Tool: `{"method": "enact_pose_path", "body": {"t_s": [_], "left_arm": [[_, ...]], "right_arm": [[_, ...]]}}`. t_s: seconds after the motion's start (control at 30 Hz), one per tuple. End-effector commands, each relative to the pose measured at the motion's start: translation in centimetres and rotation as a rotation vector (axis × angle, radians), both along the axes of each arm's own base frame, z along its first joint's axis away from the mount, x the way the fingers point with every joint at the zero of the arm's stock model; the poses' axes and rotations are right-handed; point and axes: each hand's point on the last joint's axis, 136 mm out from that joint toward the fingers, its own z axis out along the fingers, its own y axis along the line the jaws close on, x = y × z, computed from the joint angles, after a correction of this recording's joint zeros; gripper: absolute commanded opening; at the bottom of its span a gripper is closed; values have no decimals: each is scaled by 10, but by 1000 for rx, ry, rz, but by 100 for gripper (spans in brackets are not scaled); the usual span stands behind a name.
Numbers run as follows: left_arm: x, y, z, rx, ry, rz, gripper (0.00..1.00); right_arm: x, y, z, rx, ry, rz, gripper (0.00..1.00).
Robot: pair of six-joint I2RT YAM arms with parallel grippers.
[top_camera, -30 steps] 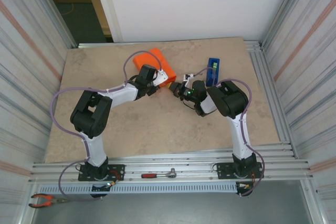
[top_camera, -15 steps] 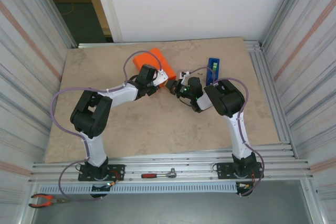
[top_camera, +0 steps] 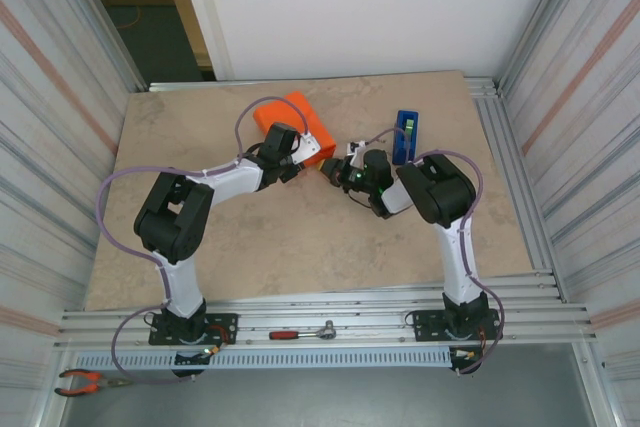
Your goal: Wrap the gift box in paper
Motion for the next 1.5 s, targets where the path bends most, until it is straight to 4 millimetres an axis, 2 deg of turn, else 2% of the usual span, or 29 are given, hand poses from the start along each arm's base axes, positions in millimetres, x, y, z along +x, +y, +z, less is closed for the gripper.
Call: {"method": "enact_pose_path", "body": {"t_s": [0.0, 0.13, 0.43, 0.77, 1.03, 1.3, 1.47], "left_arm": [[-32, 7, -42, 27, 172, -18, 47], [-33, 5, -29, -19, 161, -24, 48], [-24, 4, 6, -138, 151, -15, 49], [-20, 10, 33, -288, 144, 9, 49], [-15, 15, 65, -409, 117, 29, 50], [-9, 22, 79, -479, 97, 77, 54], [-24, 21, 74, -469, 125, 57, 57]], "right_arm": [[3, -10, 6, -18, 8, -10, 0], [-3, -9, 5, -68, 24, 10, 0], [-17, -11, 0, -313, 52, 82, 0], [-31, -1, 10, -479, -9, 164, 0], [-42, 14, 15, -559, -37, 247, 0], [-37, 14, 18, -549, -44, 235, 0], [-37, 13, 17, -541, -43, 230, 0]]}}
